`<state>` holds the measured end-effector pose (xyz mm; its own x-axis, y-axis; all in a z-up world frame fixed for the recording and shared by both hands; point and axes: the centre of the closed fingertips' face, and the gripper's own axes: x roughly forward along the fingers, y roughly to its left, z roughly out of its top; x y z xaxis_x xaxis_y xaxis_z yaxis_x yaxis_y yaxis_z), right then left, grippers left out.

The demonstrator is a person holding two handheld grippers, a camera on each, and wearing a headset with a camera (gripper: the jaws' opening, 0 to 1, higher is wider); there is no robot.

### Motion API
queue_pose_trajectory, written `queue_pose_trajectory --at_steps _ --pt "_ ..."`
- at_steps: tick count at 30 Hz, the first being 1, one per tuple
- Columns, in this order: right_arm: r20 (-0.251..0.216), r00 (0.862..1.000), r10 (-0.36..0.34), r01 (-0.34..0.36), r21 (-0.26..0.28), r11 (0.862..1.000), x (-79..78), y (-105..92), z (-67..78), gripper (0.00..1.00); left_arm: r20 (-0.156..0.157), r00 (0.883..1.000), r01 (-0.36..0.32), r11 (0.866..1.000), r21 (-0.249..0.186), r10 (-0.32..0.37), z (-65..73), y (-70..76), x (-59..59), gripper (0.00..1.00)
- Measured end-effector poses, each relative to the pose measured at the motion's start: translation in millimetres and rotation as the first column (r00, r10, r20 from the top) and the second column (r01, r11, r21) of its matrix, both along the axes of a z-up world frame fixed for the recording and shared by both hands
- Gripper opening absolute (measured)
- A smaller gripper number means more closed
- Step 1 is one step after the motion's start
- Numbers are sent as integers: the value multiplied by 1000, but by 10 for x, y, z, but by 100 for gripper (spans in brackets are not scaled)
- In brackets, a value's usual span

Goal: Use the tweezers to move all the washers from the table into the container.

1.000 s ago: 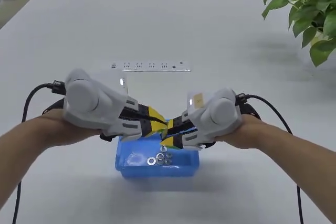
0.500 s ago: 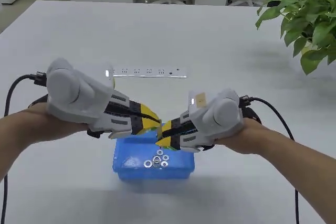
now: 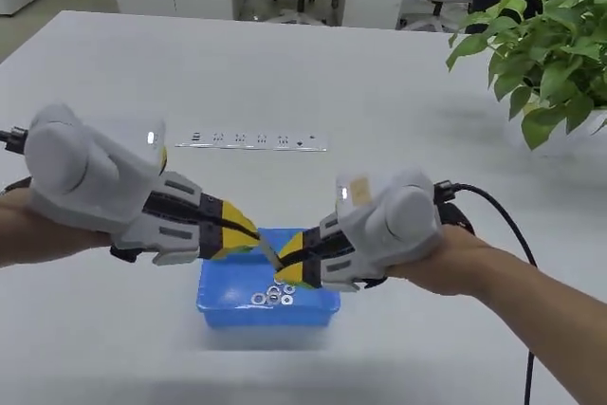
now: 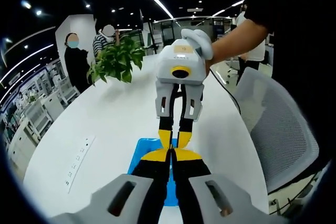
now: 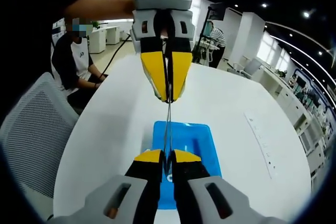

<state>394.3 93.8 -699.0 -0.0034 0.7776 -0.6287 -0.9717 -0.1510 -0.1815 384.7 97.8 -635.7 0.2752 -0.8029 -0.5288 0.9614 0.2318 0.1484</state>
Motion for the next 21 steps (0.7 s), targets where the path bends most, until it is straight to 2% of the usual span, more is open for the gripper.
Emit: queue_pose_trajectory --at_steps 8,11,15,18,21 --pt "12 999 39 -38 -66 997 -240 -78 -54 7 -35 999 14 999 33 -13 -157 37 -248 5" --pt "9 999 41 -40 -71 997 -296 -98 -80 7 -54 998 14 997 73 -10 -288 94 -322 5" --pt "12 998 54 -53 -84 995 -394 -110 -137 7 -71 997 12 996 86 -6 -394 114 -402 5" --pt "10 998 62 -60 -101 993 -462 -121 -208 7 -88 996 21 992 126 -9 -545 128 -483 5" --pt "9 998 69 -68 -122 990 -514 -144 -291 7 -109 994 16 991 130 -2 -651 119 -534 5"
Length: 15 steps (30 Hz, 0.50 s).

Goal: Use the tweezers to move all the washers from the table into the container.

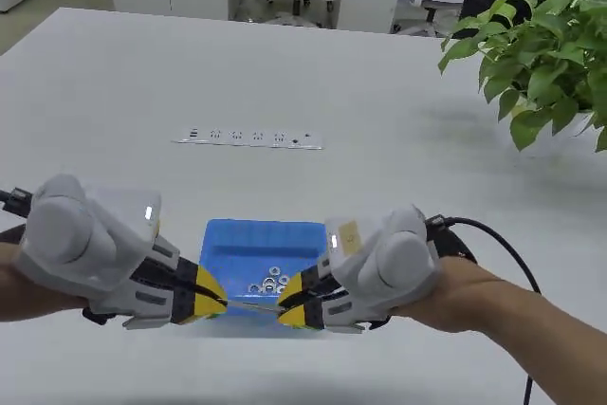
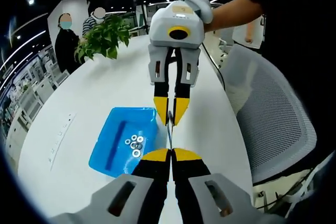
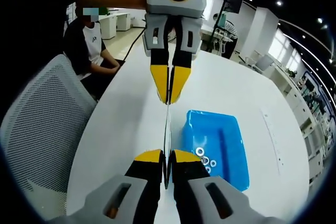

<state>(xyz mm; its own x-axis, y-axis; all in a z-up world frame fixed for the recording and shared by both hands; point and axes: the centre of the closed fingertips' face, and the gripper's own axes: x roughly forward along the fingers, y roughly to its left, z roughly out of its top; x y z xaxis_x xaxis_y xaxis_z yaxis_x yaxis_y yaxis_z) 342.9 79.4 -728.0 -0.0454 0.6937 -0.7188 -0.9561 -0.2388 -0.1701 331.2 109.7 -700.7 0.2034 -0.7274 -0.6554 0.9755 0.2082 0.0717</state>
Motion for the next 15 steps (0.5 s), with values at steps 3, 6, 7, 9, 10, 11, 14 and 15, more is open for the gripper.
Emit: queue_pose_trajectory --at_steps 3,6,7,9,10,11,14,15 --pt "-12 1000 3 -3 -11 1000 -55 -21 -73 8 -19 1000 -1 1000 15 2 -111 -7 -58 5" --pt "-15 1000 9 -10 -25 1000 -103 -44 -159 8 -33 999 0 1000 24 1 -199 -19 -90 5" --pt "-23 1000 8 -8 -30 1000 -119 -51 -195 8 -35 999 3 999 33 -2 -241 -18 -97 5" --pt "-22 1000 7 -8 -36 999 -136 -57 -233 8 -40 999 7 999 48 -5 -301 -19 -113 5" --pt "-25 1000 6 -7 -39 999 -144 -58 -257 8 -42 999 15 998 66 -12 -345 -17 -128 5" --pt "-26 1000 6 -7 -44 999 -150 -60 -278 8 -44 999 15 997 71 -12 -369 -21 -131 5" --pt "-46 999 0 -3 -54 999 -169 -63 -354 8 -51 998 30 993 118 -24 -500 -4 -149 5" --pt "-53 999 0 -3 -55 999 -180 -64 -367 9 -53 998 38 990 133 -32 -530 2 -159 5"
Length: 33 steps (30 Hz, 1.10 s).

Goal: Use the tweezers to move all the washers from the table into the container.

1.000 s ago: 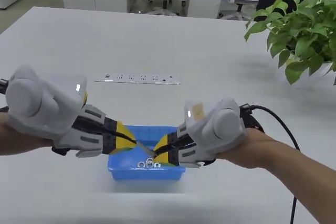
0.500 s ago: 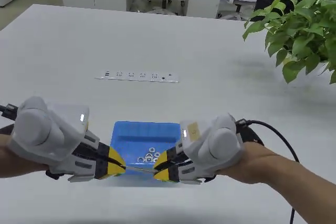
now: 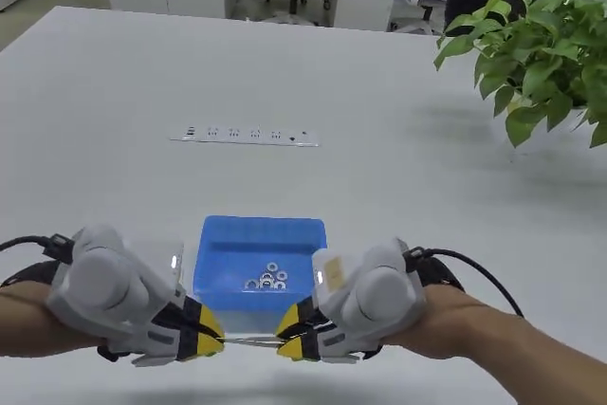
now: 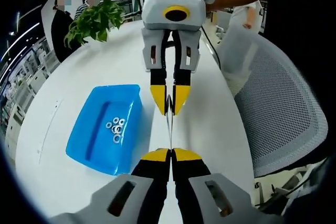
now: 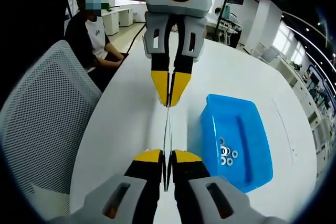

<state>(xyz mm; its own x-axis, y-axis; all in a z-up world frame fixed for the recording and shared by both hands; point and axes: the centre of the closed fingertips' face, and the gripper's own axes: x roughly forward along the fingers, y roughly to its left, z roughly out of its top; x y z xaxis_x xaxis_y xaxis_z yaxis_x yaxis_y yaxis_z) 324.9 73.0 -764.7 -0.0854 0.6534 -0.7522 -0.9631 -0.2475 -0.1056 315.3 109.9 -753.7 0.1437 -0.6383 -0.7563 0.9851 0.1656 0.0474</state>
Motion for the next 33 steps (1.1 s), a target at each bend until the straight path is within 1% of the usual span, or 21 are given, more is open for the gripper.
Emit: queue_pose_trajectory --at_steps 1,2,4,6,8,10,11,13,14,17,19,21,27,29,30,31,33 --pt "-2 1000 1 -1 -1 1000 -10 3 -22 9 -4 1000 11 1000 17 -11 -44 0 -16 5" --pt "-1 1000 2 -2 -1 1000 -13 4 -30 9 -5 1000 13 1000 23 -13 -69 0 -17 5" --pt "-12 1000 1 -1 -11 1000 -31 1 -75 9 -10 1000 11 999 31 -10 -114 1 -12 5" --pt "-6 1000 2 -2 -15 1000 -32 -5 -116 9 -15 1000 8 999 36 -7 -150 1 -7 5" --pt "-19 1000 -8 7 -20 1000 -30 -7 -156 10 -21 1000 4 999 40 -3 -184 7 0 5" --pt "-16 1000 -8 8 -19 1000 -29 1 -186 10 -16 1000 8 998 56 -7 -227 15 3 5" --pt "-23 1000 -12 12 -21 1000 -33 4 -195 10 -17 1000 9 998 65 -8 -248 19 2 5" --pt "-30 999 -11 10 -26 1000 -49 13 -218 10 -25 1000 15 997 74 -13 -280 26 -8 5" --pt "-25 1000 -7 7 -26 1000 -50 18 -232 11 -28 1000 16 997 81 -14 -303 33 -12 5" --pt "-31 999 -8 7 -29 1000 -55 28 -252 11 -29 1000 13 996 91 -11 -337 51 -3 5" --pt "-30 1000 -5 4 -35 999 -53 31 -273 11 -37 999 7 996 91 -3 -356 55 0 5" --pt "-27 1000 0 -1 -38 999 -52 34 -288 11 -34 999 12 995 101 -9 -375 57 -5 5" --pt "-22 1000 13 -14 -58 998 -67 9 -330 12 -48 999 13 994 109 -7 -415 41 -8 5" --pt "-16 1000 17 -18 -65 998 -68 -5 -349 12 -46 999 16 992 123 -10 -440 41 0 5" --pt "-14 1000 17 -18 -67 998 -64 -8 -353 12 -43 999 22 989 145 -16 -466 60 1 5" --pt "-15 1000 16 -17 -67 998 -62 -12 -353 12 -43 999 28 987 155 -21 -481 71 -5 5" --pt "-16 1000 14 -15 -72 997 -50 -29 -361 12 -49 999 32 986 164 -24 -503 81 -18 5"
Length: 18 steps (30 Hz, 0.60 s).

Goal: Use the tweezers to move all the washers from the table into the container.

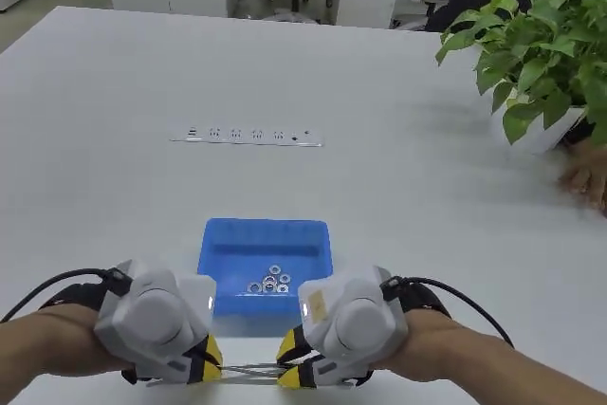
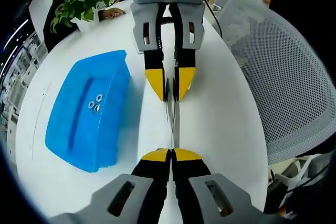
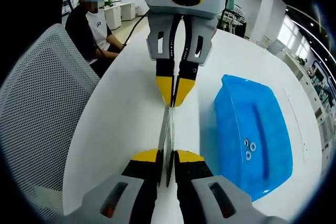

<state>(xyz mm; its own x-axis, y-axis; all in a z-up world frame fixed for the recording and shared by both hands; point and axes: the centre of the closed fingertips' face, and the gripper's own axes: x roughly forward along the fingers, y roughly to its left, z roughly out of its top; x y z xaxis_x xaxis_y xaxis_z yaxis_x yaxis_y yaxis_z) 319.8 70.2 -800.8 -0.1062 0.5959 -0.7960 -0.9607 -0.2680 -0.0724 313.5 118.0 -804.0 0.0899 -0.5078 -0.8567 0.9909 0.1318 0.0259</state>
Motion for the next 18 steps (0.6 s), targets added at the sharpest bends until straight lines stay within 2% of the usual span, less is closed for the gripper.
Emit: queue_pose_trajectory --at_steps 3,11,18 --pt "2 1000 0 0 -10 1000 8 -37 -11 13 -5 1000 -11 1000 -1 11 -3 10 -2 5" --pt "9 1000 -5 5 -19 1000 19 -89 -24 13 4 1000 -13 1000 10 13 -1 9 4 6" --pt "14 1000 -3 3 -22 1000 9 -94 -36 13 -5 1000 -29 1000 12 29 -1 15 -1 7"
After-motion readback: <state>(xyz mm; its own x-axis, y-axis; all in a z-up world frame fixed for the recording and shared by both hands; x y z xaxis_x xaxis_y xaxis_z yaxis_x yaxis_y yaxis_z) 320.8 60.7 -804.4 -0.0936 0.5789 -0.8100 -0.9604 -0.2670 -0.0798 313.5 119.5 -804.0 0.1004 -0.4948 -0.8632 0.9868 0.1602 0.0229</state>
